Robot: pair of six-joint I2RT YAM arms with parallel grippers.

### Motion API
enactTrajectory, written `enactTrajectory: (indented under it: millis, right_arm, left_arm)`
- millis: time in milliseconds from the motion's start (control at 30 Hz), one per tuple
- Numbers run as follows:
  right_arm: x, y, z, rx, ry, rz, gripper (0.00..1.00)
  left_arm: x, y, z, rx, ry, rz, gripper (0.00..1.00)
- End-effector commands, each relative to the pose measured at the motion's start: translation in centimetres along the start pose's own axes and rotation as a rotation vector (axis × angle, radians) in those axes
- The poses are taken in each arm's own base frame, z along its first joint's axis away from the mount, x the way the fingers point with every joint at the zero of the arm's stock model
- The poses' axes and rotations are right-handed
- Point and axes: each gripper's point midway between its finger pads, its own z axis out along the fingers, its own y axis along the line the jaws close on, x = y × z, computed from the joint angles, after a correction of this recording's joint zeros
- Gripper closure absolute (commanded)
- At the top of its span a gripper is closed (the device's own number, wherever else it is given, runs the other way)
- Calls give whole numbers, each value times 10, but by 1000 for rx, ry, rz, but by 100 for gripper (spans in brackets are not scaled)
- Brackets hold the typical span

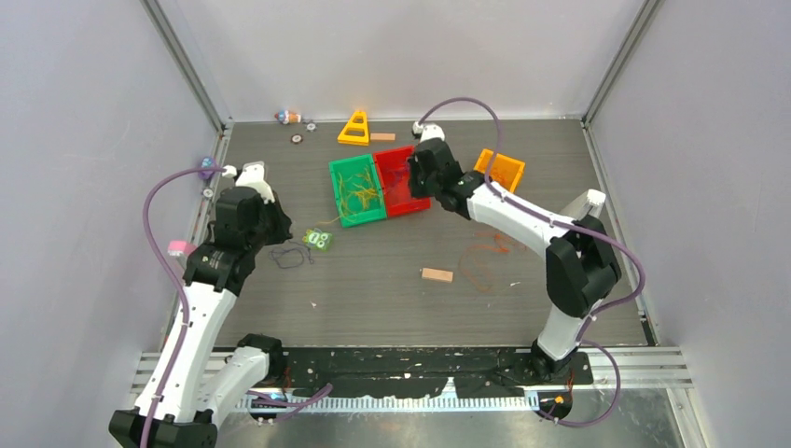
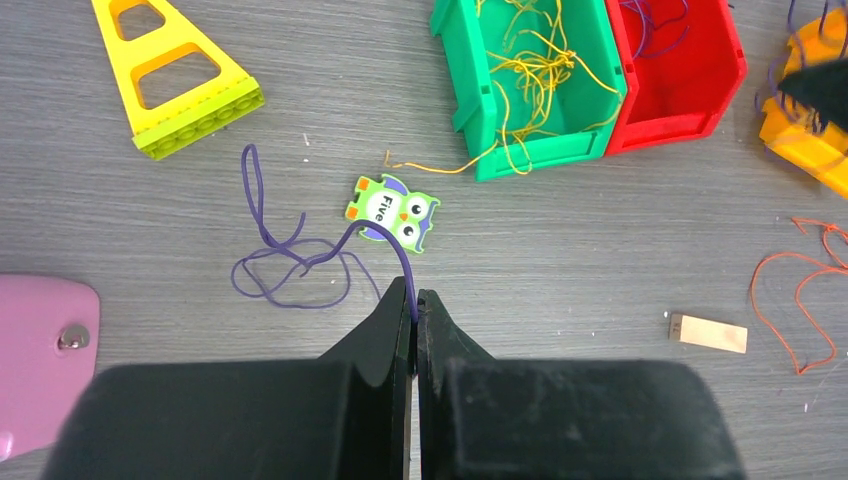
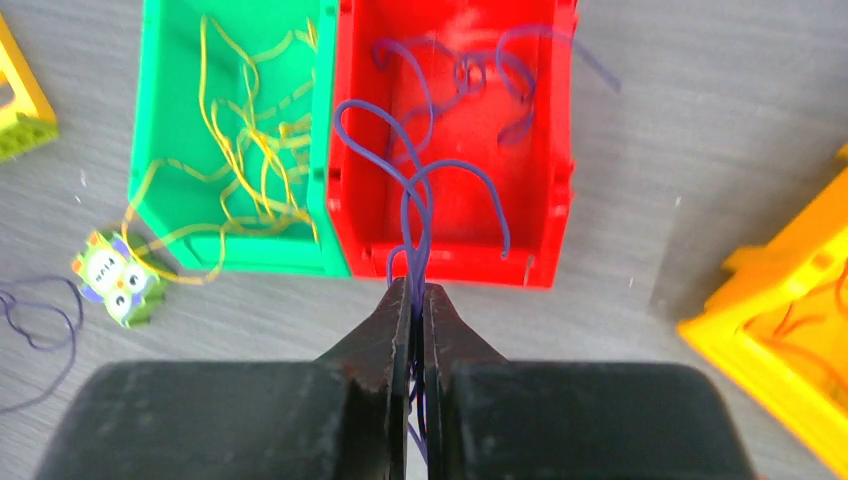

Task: Untangle the cables

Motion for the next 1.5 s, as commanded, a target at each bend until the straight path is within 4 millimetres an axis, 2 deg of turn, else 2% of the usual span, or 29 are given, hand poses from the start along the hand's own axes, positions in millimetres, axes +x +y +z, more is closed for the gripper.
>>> enactTrajectory:
  millis: [0,33,67,100,133,167,200,233,267,333,400,433,467,533,567,600,633,667,733,767,800,833,867,900,967,1067,1200,1300,1467]
  right_arm:
    - [-49,12,20,-72,-86,-35,95]
    - [-42,12,35,-67,-63,-43,95]
    - [-58,17,38,-76,-92,-47,94]
    - [-49,17,54,-69,-69,-54,95]
    - [-64,22,57,-77,-97,-53,94]
    - [-54,19,73,-55,-74,-57,90]
    - [-67,20,75,-46,-93,-54,70]
    - [-57,13,88,-11,-62,-58,57]
    - [-68,14,89,-8,-77,-49,31]
    - [-70,12,89,-10,-70,-35,15]
    - [-86,17,67,-48,-124,-23,11]
    - [-81,16,64,-60,-126,-24,10]
    - [-93,18,48,-77,-158,-24,9]
    - [-95,17,28,-92,-173,-32,9]
    - [-82,12,26,-86,-152,-37,9]
    - [-93,12,7,-98,-188,-28,8]
    - [-78,6,7,-94,-172,-27,8]
    - [-86,5,-11,-108,-205,-14,8]
    - [-81,-4,-29,-113,-232,3,8]
    - [-68,-13,-29,-101,-218,9,8]
    - [-73,-15,-41,-108,-243,14,8]
    - [-62,-21,-42,-99,-232,15,8]
    - [-66,-23,-52,-103,-253,18,8]
    - [-53,-29,-52,-94,-237,12,8]
    - [-40,-36,-60,-85,-231,7,8]
    - [-23,-45,-71,-83,-243,6,8]
    - [-1,-53,-81,-81,-246,6,8]
    - [8,-56,-90,-91,-259,11,8]
    - [32,-57,-101,-122,-234,19,8]
  left_arm:
    - [-7,-13,4,64,-23,5,100]
    - [-7,-14,4,71,-19,3,100]
    - [-5,-18,4,94,-10,2,100]
    - [-5,-22,4,113,-2,-1,100]
    - [-5,-25,2,130,4,-9,100]
    - [-5,-29,0,149,10,-16,100]
    - [-5,-33,-2,168,18,-30,100]
    - [-6,-39,-5,192,23,-45,100]
    - [-7,-43,-8,210,23,-60,100]
    - [-9,-54,-16,247,22,-72,100]
    - [-12,-66,-25,275,21,-67,100]
    - [-13,-75,-31,300,25,-64,100]
    - [-14,-84,-37,326,32,-64,100]
    - [-15,-106,-51,397,42,-65,100]
    - [-16,-118,-58,434,43,-67,100]
    - [-17,-131,-65,472,47,-61,100]
    - [-19,-142,-72,504,48,-59,100]
    - [-19,-155,-79,538,54,-50,100]
    - [-24,-178,-92,601,57,-35,100]
    - [-28,-188,-98,628,52,-17,100]
    - [-32,-193,-100,633,45,-5,100]
    - [-33,-192,-97,613,45,1,100]
    - [-32,-184,-89,556,43,13,100]
    - [-32,-175,-83,502,37,27,100]
    - [-23,-160,-68,417,39,52,100]
    - [22,-153,-41,387,129,84,100]
    - [98,-170,-19,474,330,123,100]
    - [140,-180,-9,486,396,193,100]
    - [170,-210,-11,549,406,289,88]
